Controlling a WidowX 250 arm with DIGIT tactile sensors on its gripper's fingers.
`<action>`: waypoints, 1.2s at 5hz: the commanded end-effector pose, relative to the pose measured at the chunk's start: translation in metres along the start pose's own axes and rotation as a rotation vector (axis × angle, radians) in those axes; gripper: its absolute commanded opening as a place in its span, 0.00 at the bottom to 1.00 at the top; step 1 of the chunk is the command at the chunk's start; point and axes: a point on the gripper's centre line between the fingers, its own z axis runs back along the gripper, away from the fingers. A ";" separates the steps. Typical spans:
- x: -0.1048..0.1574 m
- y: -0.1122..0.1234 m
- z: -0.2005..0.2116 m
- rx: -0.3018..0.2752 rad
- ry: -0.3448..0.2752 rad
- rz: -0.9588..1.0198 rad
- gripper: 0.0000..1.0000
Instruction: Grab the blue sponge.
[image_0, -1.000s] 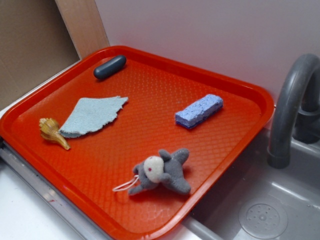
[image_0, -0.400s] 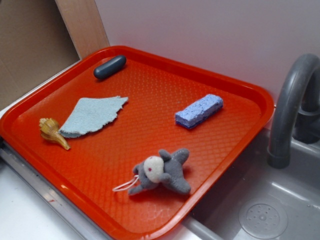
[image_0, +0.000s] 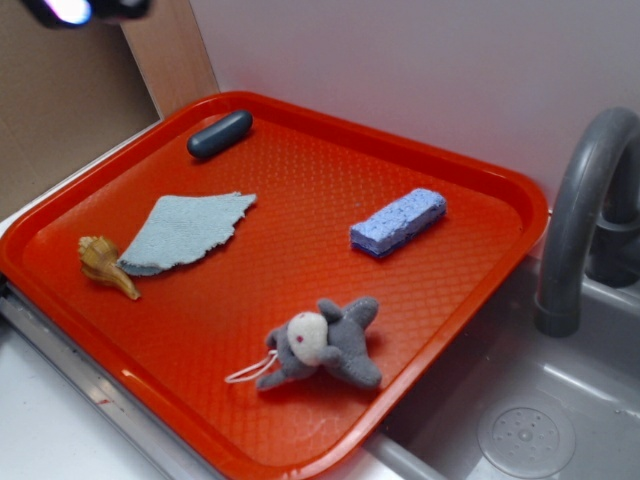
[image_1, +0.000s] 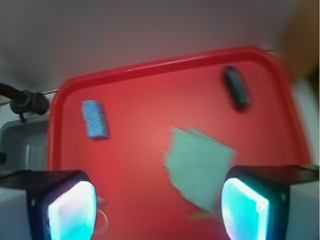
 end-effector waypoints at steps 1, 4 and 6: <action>0.036 -0.062 -0.047 0.005 -0.014 -0.096 1.00; 0.029 -0.093 -0.138 -0.021 0.079 -0.223 1.00; 0.023 -0.098 -0.180 0.054 0.122 -0.272 1.00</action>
